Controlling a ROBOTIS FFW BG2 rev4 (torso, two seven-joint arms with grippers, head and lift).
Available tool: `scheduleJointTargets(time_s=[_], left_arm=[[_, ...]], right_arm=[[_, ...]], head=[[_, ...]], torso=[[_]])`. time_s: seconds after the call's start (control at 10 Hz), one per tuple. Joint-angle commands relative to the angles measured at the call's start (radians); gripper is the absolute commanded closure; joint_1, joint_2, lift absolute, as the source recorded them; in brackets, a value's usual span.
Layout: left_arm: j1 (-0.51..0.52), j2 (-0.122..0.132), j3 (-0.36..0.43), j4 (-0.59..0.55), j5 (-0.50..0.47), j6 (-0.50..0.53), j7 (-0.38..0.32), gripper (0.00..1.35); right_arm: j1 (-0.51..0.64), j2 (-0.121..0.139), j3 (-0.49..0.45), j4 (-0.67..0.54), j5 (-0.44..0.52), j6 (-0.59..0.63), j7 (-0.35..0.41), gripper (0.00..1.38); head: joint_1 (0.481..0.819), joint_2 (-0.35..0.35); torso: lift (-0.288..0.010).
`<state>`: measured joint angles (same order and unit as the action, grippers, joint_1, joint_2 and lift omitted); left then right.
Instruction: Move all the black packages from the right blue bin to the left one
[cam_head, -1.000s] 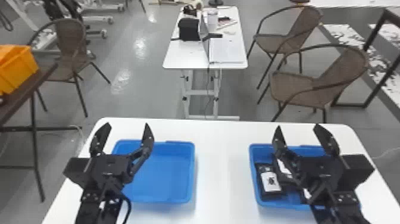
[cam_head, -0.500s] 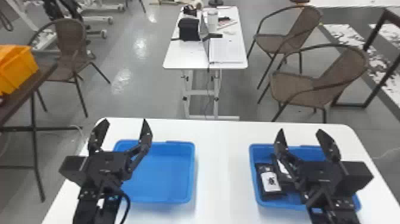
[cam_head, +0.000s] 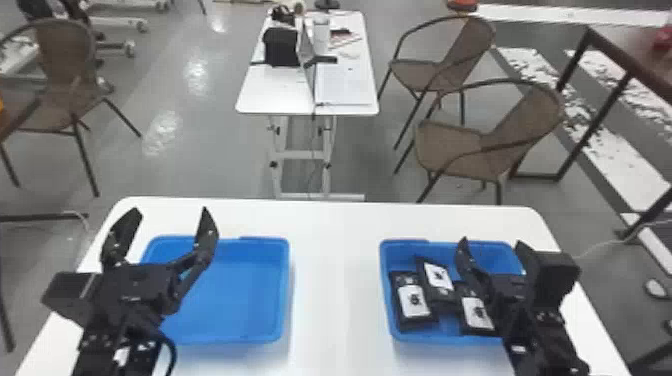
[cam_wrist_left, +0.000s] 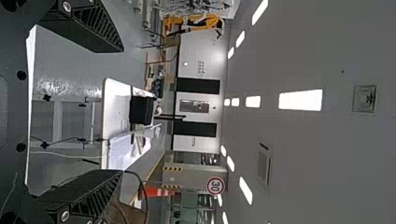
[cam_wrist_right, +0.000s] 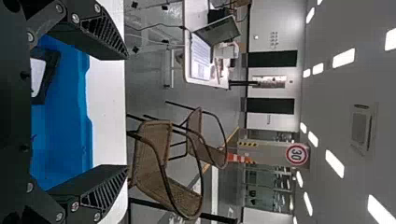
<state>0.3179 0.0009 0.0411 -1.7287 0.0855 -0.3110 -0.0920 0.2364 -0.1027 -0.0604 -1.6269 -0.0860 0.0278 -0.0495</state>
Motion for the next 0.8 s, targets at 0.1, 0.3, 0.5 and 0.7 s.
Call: scheduleJointTargets(time_s=[0.1,0.3,0.5,0.7], left_arm=[[0.001,-0.004,0.000,0.000,-0.004,0.000,-0.002,0.10],[0.003,-0.004,0.003,0.000,-0.004,-0.003,-0.002,0.10],[0.003,-0.004,0.000,0.000,-0.007,-0.003,-0.003,0.10],[0.003,-0.004,0.002,0.000,-0.007,-0.003,-0.005,0.10]], right_arm=[[-0.071,-0.009,0.019,0.107,-0.026,0.075,0.011,0.19],[-0.157,-0.009,0.039,0.226,-0.047,0.147,0.105,0.19],[-0.220,-0.009,0.060,0.329,-0.052,0.195,0.148,0.19],[-0.243,0.001,0.067,0.380,-0.047,0.244,0.142,0.19]], head=[[0.695,-0.077],[0.695,-0.061],[0.695,-0.030],[0.695,-0.022]], torso=[[0.000],[0.000],[0.000],[0.000]])
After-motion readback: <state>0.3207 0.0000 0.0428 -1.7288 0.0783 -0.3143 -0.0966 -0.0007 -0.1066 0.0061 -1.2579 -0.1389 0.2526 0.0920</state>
